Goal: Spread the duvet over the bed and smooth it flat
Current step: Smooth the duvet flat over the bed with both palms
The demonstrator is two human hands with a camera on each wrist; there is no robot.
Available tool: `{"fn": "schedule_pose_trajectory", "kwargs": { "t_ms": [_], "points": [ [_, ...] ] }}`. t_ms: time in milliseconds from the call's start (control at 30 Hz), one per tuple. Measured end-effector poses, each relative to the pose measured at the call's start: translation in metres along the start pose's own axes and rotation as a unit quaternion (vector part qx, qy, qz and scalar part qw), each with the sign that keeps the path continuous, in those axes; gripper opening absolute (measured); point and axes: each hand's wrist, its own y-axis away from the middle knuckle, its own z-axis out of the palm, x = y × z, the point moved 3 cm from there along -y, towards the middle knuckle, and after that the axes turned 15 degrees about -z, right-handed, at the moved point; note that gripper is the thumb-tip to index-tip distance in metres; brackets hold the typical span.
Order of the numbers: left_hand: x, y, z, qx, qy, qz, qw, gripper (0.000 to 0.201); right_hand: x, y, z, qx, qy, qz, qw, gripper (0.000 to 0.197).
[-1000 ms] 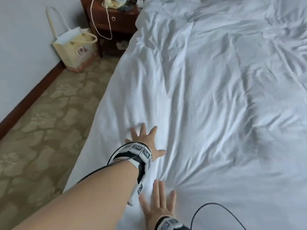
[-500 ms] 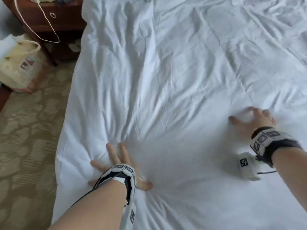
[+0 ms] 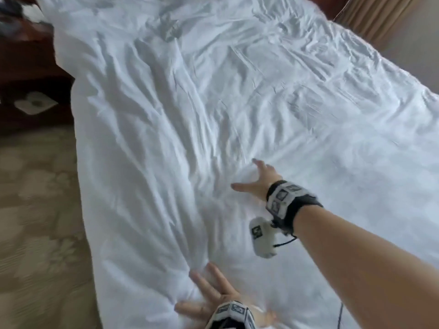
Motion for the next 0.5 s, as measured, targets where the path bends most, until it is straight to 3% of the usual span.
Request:
{"fn": "schedule_pose_trajectory", "kwargs": {
  "t_ms": [33,100,200,233,267,300,333,367,400,500],
  "points": [
    [0.000,-0.013,0.009,-0.087,0.038,-0.006,0.995,0.047,0.003,0.001,0.009,-0.003,0.046,0.052,0.998,0.120],
    [0.007,-0.025,0.017,-0.161,0.144,0.011,0.976,0.037,0.014,0.006,0.025,-0.017,0.168,0.136,0.976,0.135],
    [0.009,-0.053,0.035,-0.118,0.131,0.145,0.974,0.047,0.002,0.003,0.067,-0.007,0.181,0.150,0.972,0.153],
    [0.004,-0.066,0.027,-0.175,0.074,0.184,0.964,0.047,-0.003,0.002,0.075,-0.007,0.171,0.156,0.973,0.157],
    [0.004,-0.081,0.006,-0.256,0.026,0.172,0.951,0.047,-0.006,0.002,0.078,-0.017,0.162,0.161,0.973,0.159],
    [0.004,-0.102,-0.028,-0.376,-0.057,0.082,0.921,0.046,-0.011,0.002,0.082,-0.040,0.154,0.156,0.975,0.160],
    [0.021,-0.117,-0.061,-0.427,-0.124,0.115,0.889,0.041,-0.015,0.006,0.089,-0.062,0.135,0.153,0.977,0.161],
    [0.036,-0.119,-0.085,-0.402,-0.144,0.174,0.887,0.034,-0.021,0.009,0.098,-0.080,0.119,0.143,0.979,0.162],
    [0.059,-0.129,-0.119,-0.413,-0.194,0.236,0.858,0.036,-0.026,0.011,0.106,-0.091,0.107,0.142,0.980,0.162],
    [0.141,-0.141,-0.164,-0.210,-0.254,0.375,0.867,0.058,-0.020,0.001,0.113,-0.080,0.083,0.150,0.982,0.166]
  ]
}}
